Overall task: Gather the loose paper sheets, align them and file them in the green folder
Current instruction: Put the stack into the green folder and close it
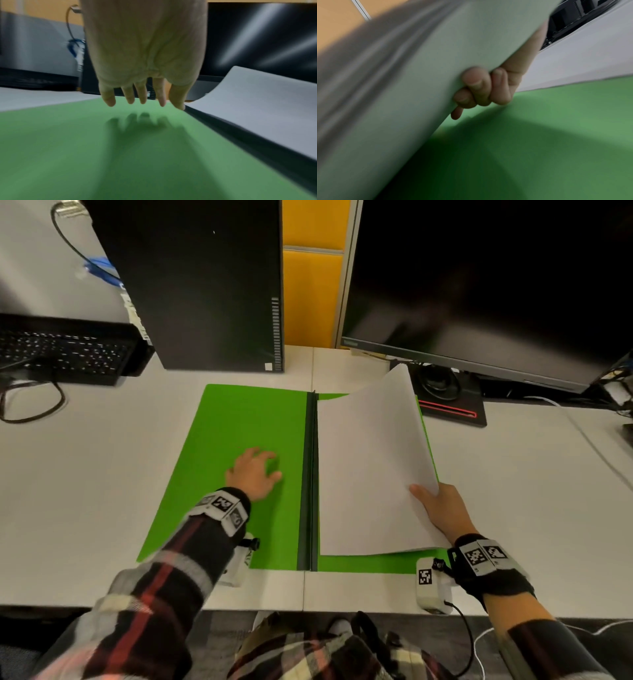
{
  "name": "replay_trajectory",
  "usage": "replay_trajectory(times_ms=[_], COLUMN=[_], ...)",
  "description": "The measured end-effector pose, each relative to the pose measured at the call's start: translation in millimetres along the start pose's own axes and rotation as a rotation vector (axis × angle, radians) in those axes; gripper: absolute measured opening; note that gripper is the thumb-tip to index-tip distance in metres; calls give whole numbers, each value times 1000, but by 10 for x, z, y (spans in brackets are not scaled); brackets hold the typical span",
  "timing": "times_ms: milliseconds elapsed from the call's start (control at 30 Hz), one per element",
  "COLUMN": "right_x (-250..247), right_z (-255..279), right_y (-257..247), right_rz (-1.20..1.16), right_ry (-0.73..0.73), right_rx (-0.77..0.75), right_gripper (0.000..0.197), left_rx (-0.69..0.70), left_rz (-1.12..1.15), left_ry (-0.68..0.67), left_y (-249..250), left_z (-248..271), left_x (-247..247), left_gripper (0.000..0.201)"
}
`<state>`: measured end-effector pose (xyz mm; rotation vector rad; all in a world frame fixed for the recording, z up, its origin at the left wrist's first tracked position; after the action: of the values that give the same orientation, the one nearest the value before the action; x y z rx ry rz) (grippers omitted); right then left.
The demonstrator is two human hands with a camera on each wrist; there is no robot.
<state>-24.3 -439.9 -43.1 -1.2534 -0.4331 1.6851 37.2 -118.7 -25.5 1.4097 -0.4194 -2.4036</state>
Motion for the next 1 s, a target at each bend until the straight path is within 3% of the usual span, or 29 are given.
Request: replay_trajectory(times_ms=[100, 200, 467, 767, 1000], right_x=[-14, 61, 201, 175, 157], right_z=[-50, -58, 63, 257, 251], right_y=[-75, -120, 7, 177, 132], right_rz=[-1, -5, -62, -51, 1], right_ry=[7, -10, -51, -76, -134], right_rx=[1, 3, 26, 78, 104], right_gripper=[46, 43, 39, 43, 44], left_rx=[72, 11, -3, -37, -2], left_rz=[31, -86, -212, -176, -256], left_ry=[-150, -212, -168, -135, -195], left_y=[325, 443, 412, 459, 455], left_z=[-138, -180, 20, 277, 254], left_x=[168, 298, 451, 558, 515], left_gripper=[56, 59, 52, 55, 48])
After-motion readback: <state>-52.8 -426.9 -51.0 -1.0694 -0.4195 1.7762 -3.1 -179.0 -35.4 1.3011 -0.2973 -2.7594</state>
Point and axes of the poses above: each hand's wrist, its own z-axis away from the middle knuckle, its own x-axis out of the palm, y = z × x, the point moved 1 cm from there along -z, towards the middle knuckle, and after that the axes turned 9 degrees about -y, right-handed, at the moved point
